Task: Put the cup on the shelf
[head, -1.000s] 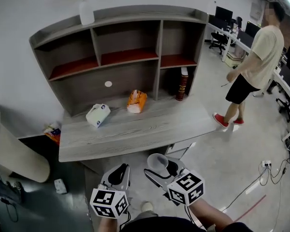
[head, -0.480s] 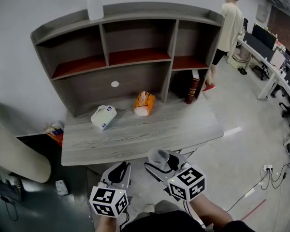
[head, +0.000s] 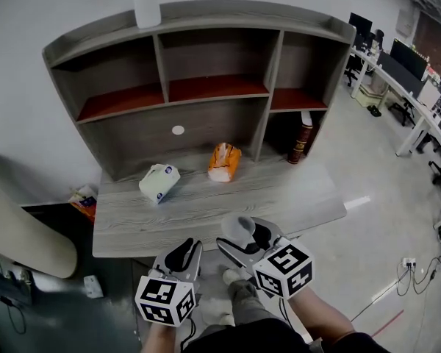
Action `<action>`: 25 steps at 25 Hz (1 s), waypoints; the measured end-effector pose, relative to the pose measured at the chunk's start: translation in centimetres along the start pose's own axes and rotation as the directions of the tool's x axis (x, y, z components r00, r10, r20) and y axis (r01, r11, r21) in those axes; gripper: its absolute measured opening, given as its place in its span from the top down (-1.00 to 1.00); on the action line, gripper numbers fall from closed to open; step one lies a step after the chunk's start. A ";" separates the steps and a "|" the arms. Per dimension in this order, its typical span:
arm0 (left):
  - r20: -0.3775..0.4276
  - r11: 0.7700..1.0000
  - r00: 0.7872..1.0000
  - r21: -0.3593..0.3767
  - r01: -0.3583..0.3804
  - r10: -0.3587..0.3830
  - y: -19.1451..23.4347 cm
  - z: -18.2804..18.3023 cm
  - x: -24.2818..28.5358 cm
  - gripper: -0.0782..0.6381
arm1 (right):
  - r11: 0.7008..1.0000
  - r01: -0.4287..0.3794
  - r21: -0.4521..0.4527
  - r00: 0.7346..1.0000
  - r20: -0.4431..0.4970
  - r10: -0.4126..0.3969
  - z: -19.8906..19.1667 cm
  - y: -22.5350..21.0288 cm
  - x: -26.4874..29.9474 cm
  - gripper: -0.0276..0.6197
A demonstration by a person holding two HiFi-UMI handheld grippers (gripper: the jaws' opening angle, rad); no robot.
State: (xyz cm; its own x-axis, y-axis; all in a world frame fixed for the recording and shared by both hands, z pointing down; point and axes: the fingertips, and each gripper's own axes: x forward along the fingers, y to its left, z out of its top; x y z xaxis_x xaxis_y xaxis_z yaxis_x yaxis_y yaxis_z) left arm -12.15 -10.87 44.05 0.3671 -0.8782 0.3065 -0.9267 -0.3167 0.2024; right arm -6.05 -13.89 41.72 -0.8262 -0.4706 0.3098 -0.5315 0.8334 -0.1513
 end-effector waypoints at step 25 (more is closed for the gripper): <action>0.090 0.991 0.988 0.024 -0.129 0.126 7.9 11.3 9.1 0.63 | 0.980 -0.147 -0.135 0.989 -0.005 0.148 11.7 -7.8 10.6 0.02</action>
State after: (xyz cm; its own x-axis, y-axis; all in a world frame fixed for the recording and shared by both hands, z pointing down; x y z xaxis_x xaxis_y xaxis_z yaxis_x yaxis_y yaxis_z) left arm -17.07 -25.36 37.95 0.2383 -0.9398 0.2450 -0.9680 -0.2093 0.1388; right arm -12.90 -28.76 35.16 -0.8947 -0.3405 0.2889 -0.3737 0.9251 -0.0670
